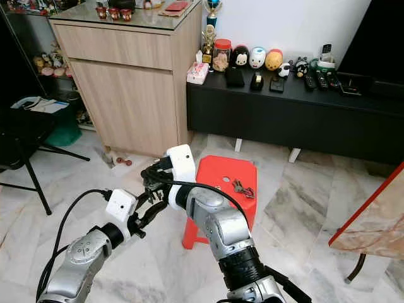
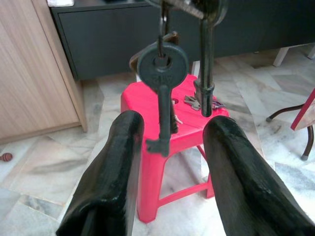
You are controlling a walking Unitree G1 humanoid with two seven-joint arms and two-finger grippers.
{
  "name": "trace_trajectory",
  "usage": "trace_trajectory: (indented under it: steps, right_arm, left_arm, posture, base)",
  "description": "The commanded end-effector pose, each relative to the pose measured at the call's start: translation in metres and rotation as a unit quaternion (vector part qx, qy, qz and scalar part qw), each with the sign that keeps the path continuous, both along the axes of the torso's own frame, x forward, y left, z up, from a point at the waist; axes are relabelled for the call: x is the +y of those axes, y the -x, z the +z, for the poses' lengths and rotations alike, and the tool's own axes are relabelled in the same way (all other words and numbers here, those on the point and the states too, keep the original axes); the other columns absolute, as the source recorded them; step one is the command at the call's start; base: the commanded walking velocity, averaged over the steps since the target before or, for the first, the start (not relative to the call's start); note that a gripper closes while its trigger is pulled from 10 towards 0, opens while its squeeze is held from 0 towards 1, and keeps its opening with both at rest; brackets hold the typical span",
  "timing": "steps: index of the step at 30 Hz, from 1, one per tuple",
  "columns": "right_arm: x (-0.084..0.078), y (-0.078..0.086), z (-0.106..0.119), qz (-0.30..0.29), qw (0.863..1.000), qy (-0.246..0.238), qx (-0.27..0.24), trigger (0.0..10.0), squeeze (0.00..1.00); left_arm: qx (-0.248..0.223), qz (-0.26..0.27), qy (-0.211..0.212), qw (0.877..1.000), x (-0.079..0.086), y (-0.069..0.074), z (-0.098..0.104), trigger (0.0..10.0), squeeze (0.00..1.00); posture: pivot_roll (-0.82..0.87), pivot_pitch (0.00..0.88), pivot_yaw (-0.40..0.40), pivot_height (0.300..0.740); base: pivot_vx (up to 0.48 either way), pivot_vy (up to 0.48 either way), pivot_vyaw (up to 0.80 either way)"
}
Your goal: Hang keys on a hook
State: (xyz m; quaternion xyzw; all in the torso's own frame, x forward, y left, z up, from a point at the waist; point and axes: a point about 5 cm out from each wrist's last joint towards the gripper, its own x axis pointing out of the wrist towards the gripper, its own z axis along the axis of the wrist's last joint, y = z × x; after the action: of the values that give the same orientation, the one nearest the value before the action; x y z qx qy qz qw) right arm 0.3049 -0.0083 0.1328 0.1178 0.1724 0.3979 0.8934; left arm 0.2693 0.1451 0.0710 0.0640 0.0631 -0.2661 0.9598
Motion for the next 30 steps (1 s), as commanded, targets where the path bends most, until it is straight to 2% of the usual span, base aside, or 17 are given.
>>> trace_trajectory:
  steps: [1,2,30]
  right_arm:
    - [0.0015,-0.0015,0.0109,0.002,1.0,-0.01,-0.014,10.0,0.0]
    - [0.0015,-0.0015,0.0109,0.002,1.0,-0.01,-0.014,10.0,0.0]
    - [0.0043,-0.0021,0.0127,0.008,1.0,-0.011,-0.018,10.0,0.0]
  left_arm:
    - [-0.003,-0.003,-0.007,1.0,-0.0017,-0.0021,-0.0002,4.1,0.0]
    - [-0.002,-0.002,-0.008,1.0,-0.0018,-0.0024,-0.0007,0.0,0.0]
    - [0.002,-0.013,-0.016,1.0,-0.0037,-0.0024,-0.0044,0.0,0.0]
  posture:
    - [0.0,0.0,-0.086,0.74]
    - [0.0,0.0,-0.086,0.74]
    - [0.0,0.0,-0.084,0.74]
  base:
    - [0.0,0.0,0.0]
    - [0.0,0.0,0.0]
    - [0.0,0.0,0.0]
